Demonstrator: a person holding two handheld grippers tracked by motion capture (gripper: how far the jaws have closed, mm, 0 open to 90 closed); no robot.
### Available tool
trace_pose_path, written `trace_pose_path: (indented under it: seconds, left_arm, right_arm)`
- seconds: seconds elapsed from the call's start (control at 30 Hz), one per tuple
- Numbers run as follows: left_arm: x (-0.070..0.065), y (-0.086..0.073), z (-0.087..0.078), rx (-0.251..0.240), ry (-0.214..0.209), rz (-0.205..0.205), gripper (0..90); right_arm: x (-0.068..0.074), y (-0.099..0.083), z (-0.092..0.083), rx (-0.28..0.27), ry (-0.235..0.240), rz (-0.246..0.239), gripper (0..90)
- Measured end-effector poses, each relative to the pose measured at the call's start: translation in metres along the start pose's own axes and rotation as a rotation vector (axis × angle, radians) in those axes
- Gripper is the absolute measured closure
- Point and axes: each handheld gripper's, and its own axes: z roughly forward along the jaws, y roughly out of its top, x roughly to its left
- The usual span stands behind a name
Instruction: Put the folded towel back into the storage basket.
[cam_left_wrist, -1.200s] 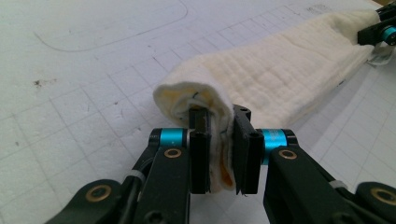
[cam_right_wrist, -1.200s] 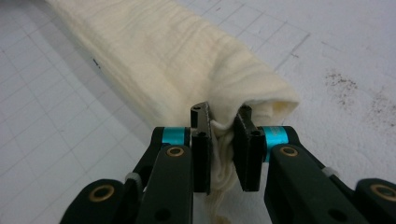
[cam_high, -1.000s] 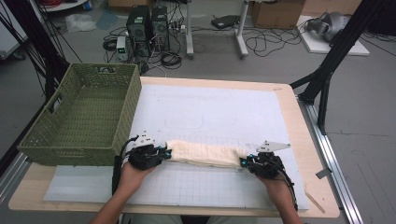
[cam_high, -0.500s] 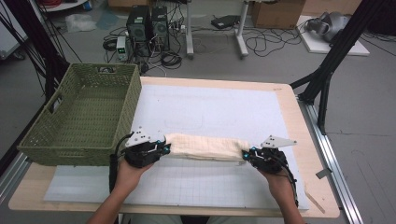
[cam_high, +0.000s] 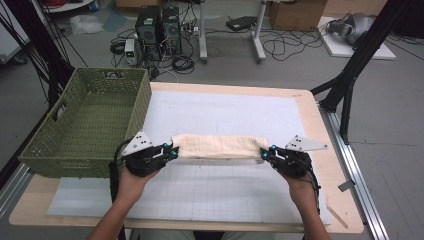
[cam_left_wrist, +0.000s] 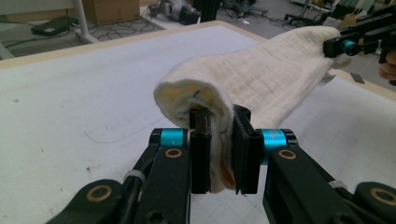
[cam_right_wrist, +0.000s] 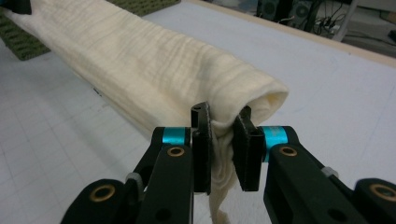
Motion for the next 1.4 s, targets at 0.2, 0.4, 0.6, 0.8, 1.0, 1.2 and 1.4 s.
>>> trace_pose_path:
  seconds: [0.2,0.4,0.6,0.8,1.0,1.2,1.4]
  left_arm:
    - [0.001,0.016,-0.013,-0.051,0.021,0.005,79.1]
    - [0.004,0.027,-0.029,-0.071,0.047,0.024,79.2]
    - [0.01,0.033,-0.045,-0.092,0.076,0.022,79.2]
    - [0.017,0.036,-0.06,-0.101,0.1,0.025,79.2]
    - [0.024,0.038,-0.072,-0.121,0.126,0.018,79.2]
    - [0.031,0.037,-0.085,-0.137,0.156,0.014,79.2]
    - [0.038,0.038,-0.1,-0.158,0.193,0.011,79.3]
  right_arm:
    - [-0.004,0.02,0.006,-0.06,0.007,-0.016,79.6]
    - [-0.006,0.044,0.017,-0.112,0.019,-0.033,79.8]
    - [-0.001,0.066,0.029,-0.13,0.037,-0.064,79.8]
    - [0.004,0.082,0.04,-0.156,0.058,-0.082,79.8]
    - [0.01,0.094,0.052,-0.168,0.081,-0.083,79.8]
    - [0.016,0.109,0.069,-0.175,0.097,-0.091,79.8]
    - [0.023,0.135,0.091,-0.178,0.108,-0.113,79.9]
